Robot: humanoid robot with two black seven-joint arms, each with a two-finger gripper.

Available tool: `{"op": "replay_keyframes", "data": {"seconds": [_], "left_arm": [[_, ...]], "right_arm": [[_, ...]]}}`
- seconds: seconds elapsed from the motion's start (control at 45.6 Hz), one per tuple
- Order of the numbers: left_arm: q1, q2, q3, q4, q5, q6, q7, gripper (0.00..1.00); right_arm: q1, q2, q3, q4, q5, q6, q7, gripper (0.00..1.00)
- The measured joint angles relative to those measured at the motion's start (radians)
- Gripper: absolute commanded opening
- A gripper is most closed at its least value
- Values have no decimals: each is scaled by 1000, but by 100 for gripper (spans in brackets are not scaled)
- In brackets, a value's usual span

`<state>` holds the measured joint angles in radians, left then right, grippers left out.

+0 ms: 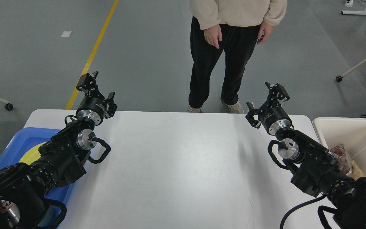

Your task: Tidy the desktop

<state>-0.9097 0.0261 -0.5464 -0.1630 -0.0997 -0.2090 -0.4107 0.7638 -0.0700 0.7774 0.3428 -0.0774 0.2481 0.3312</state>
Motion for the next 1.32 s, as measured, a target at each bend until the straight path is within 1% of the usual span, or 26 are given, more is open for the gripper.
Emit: {"op": "replay_keyframes", "data": {"seconds": [0.11,0.351,1.315], "left_arm": [[0,0,0,0,0,0,0,96],[0,0,0,-1,0,0,0,96],[0,0,0,0,0,0,1,96]], "right_arm": [[-4,1,-11,-3,-7,-4,1,100],[-18,-1,-120,-2,-9,0,-1,100],[-18,-2,-133,-7,-7,-1,5,100]]}}
